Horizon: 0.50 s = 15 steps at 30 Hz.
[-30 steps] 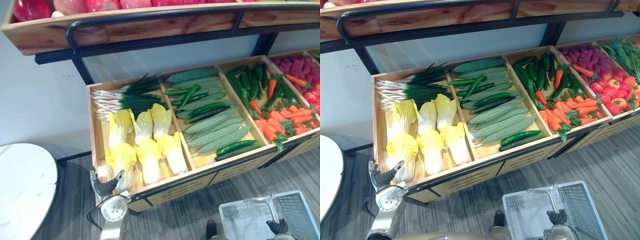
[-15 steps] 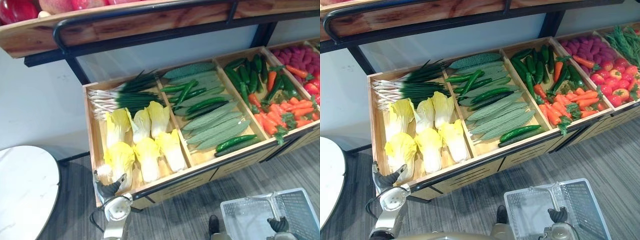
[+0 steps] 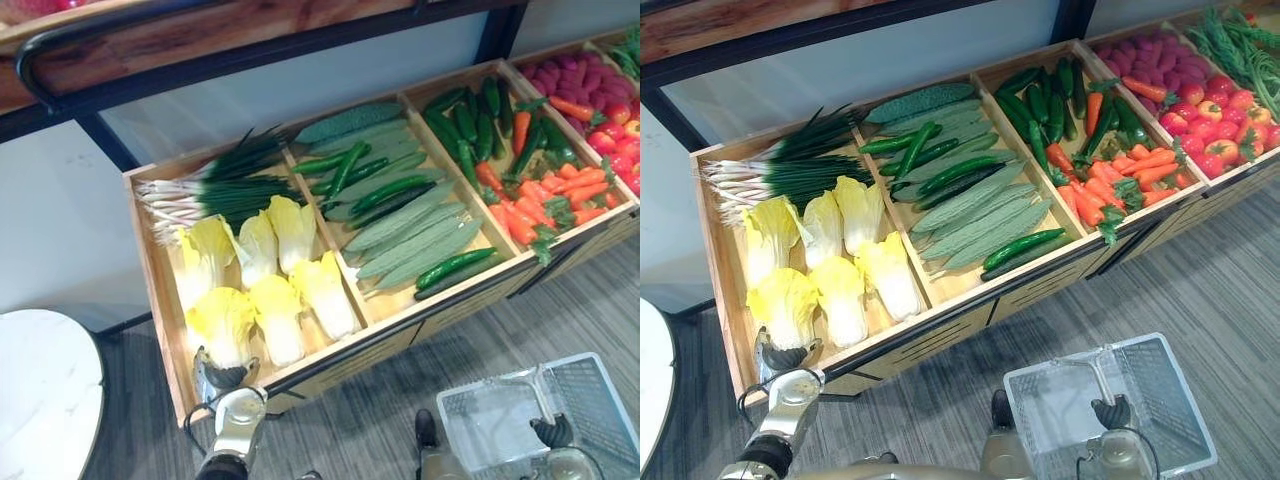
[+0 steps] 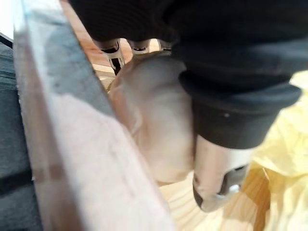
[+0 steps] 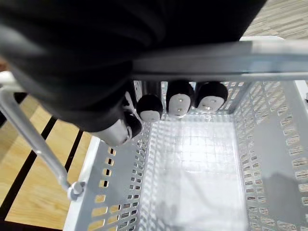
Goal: Pick vegetable in the basket
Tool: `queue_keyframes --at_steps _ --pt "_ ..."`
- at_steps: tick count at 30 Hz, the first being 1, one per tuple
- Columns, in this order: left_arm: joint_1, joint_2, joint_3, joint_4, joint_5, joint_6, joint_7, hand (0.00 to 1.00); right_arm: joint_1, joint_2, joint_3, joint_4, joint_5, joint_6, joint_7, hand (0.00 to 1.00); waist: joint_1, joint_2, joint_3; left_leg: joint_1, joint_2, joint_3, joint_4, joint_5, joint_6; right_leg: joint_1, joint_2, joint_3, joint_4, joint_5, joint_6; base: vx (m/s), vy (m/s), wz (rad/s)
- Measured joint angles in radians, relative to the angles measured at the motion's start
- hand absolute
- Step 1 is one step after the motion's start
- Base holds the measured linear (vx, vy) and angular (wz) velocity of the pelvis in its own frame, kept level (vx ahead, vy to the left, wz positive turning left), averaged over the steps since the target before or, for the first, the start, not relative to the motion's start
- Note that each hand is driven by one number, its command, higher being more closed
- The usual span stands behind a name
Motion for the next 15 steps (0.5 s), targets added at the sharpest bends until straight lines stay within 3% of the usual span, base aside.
queue_keyframes --at_steps 4,11,15 --pt "-0.034 0.018 -0.003 0.06 0.0 0.0 0.018 1.0 0.001 -0.003 0.014 0.003 0.0 -0.024 -0.002 1.0 -0.002 -0.001 0.001 -0.013 0.003 0.009 0.009 -0.008 -0.012 -0.017 0.003 0.018 -0.005 -0.004 0.0 -0.08 -0.047 -0.12" --pt "-0.068 0.03 0.008 0.129 -0.014 -0.015 0.05 1.0 0.002 -0.003 0.015 0.012 0.0 -0.025 -0.002 1.0 -0.004 -0.002 0.001 -0.011 0.005 0.006 0.008 -0.008 -0.013 -0.015 0.006 0.017 -0.005 -0.003 0.002 -0.02 -0.017 -0.01" --pt "-0.089 0.048 0.047 0.169 -0.15 -0.063 0.052 1.0 -0.017 -0.012 0.034 0.039 -0.001 -0.027 0.001 1.0 -0.005 -0.006 0.004 0.003 0.003 0.007 0.004 -0.002 -0.005 -0.006 0.006 0.016 -0.005 -0.001 0.004 0.0 0.0 0.0"
